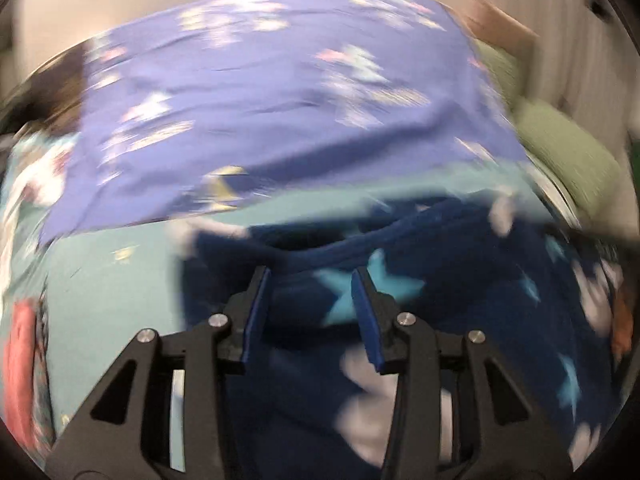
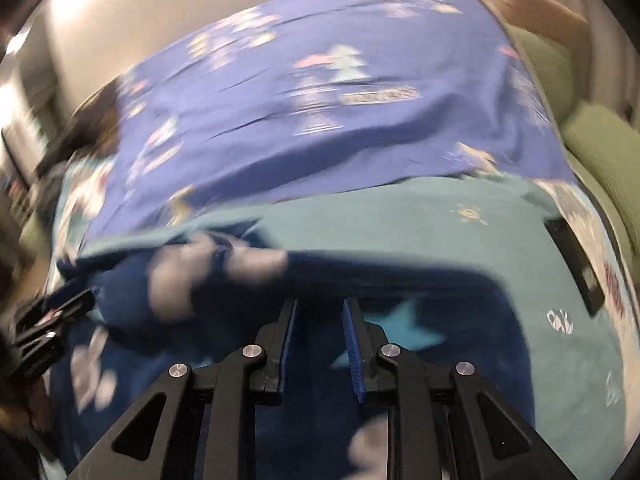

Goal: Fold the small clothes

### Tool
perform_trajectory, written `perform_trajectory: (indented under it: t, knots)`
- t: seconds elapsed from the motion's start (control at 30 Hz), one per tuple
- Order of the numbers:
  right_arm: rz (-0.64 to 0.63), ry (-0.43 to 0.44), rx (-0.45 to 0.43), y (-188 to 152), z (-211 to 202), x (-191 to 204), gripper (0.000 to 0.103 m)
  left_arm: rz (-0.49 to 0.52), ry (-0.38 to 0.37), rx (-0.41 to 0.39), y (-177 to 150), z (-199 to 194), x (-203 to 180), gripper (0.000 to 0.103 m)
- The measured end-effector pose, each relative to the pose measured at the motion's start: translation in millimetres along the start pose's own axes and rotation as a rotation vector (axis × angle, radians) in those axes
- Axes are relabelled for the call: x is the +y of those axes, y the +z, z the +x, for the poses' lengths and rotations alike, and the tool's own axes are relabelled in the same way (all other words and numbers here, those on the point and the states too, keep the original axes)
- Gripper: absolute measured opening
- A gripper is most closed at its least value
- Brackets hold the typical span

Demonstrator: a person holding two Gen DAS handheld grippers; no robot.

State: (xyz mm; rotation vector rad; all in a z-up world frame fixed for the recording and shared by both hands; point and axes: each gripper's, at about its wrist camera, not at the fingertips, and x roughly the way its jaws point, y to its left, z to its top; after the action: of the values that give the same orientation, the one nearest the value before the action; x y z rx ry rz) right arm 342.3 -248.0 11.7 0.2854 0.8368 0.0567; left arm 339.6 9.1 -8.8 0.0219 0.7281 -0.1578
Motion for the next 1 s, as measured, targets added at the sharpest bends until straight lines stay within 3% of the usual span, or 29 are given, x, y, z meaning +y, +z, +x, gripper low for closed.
perform_trajectory:
  t: [0.07,0.13,0.2,0.3,0.57,0.77,1.0]
  knots:
    - [0.041,0.013,0.026,-4.7,4.5,-10.9,0.023,-0.114,0.006,-0.038,1.4,-4.7,24.1,0.044]
    - [0.045,0.027,0.014,-10.8,-4.3,-16.1,0.023,-0.152,-0.008,-0.067,-2.6,-18.3,40.3,0.044]
    - [0.056,0.049,-0.012,-20.6,-27.2,-23.8,0.023,-0.142,-0.032,-0.050,-10.5,-30.3,47.1,0.044]
    - [0.059,0.088,-0.051,-38.4,-67.9,-34.4,0.025,-0.118,-0.126,0.017,-34.1,-53.0,50.3,0.046]
    - [0.040,-0.018,-0.041,-135.4,-154.1,-60.7,0.038,0.047,-0.157,0.075,-116.7,-131.2,16.7,0.052]
    - [0.145,-0.026,0.018,-190.3,-173.9,-84.4,0.047,0.113,-0.136,0.039,-139.7,-174.8,-10.1,0.059]
    - [0.206,-0.022,0.043,-209.5,-176.5,-91.6,0.055,0.120,-0.123,0.015,-146.9,-194.0,-15.6,0.062]
